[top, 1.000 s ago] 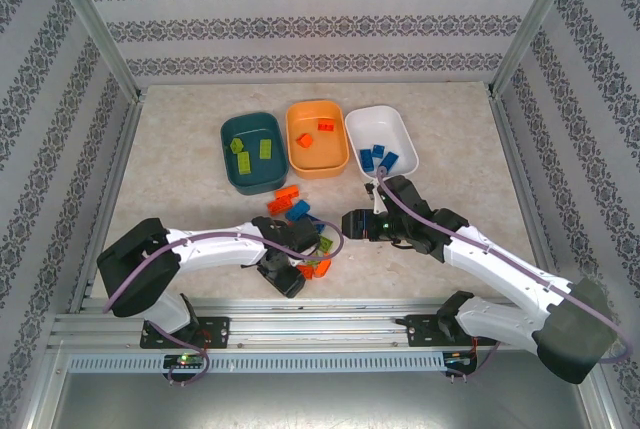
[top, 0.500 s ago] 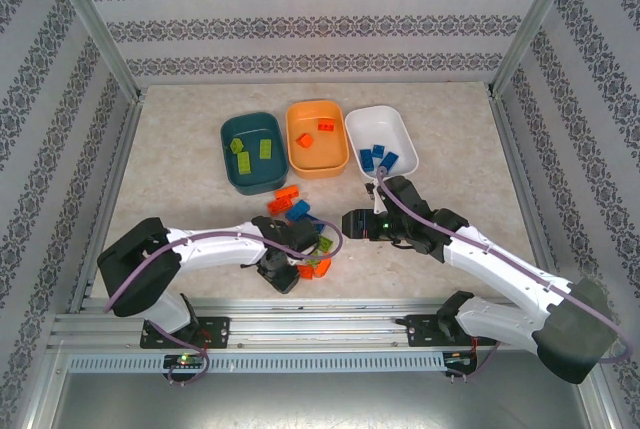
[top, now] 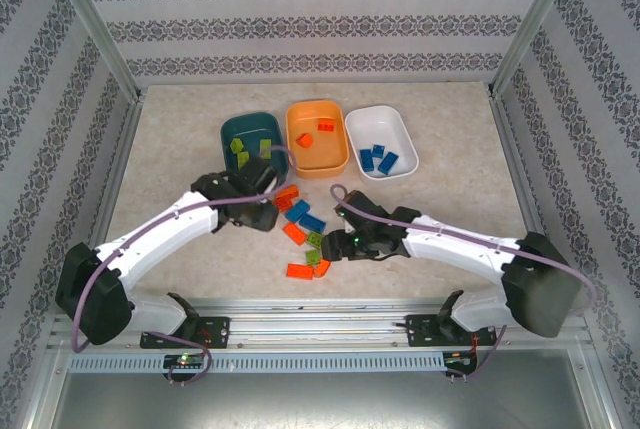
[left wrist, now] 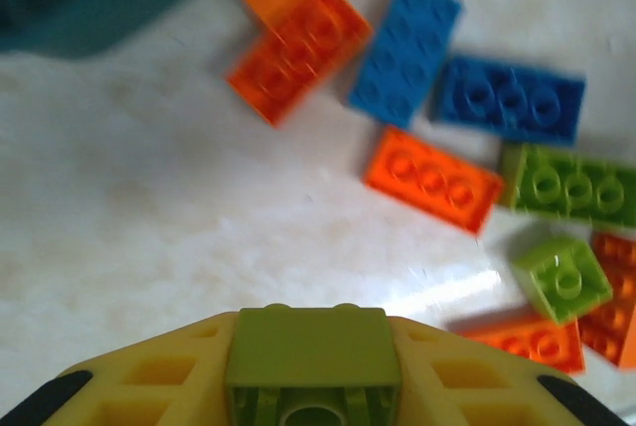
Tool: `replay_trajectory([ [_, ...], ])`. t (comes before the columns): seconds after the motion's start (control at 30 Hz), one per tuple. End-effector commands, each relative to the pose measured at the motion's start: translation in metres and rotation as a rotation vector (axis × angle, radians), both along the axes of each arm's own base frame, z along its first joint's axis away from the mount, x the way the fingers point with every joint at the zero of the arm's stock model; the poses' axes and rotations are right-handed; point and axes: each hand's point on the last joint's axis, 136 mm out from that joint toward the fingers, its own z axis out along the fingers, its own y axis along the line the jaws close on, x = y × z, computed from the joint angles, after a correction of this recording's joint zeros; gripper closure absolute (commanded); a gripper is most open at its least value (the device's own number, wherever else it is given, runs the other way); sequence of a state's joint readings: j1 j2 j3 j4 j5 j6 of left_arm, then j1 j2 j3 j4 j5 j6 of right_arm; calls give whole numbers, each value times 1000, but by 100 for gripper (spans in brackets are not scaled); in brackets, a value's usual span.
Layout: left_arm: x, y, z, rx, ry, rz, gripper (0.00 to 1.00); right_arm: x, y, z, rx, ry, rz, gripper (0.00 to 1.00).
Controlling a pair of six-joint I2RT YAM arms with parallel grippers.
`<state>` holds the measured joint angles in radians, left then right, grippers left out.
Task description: Sort the legos into containers by color
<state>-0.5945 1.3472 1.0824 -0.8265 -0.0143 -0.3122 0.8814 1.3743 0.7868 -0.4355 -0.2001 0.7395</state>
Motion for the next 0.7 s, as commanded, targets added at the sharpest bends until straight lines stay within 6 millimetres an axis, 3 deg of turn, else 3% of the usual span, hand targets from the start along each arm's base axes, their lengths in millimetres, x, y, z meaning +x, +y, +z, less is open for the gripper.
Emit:
replay_trajectory([
  [0.0,33,16,14,57,-42,16,62,4,15,-2,-18,-6,-17,37],
  [0.33,147,34,5,25,-55,93,62,-9,24,-26,-103,39,1,37],
  [0.5,185,33,-12,47,-27,83,63,-12,27,-36,-121,62,7,38],
  [0.67,206,35,-33,58,10,83,63,-13,30,-43,-145,71,11,41],
])
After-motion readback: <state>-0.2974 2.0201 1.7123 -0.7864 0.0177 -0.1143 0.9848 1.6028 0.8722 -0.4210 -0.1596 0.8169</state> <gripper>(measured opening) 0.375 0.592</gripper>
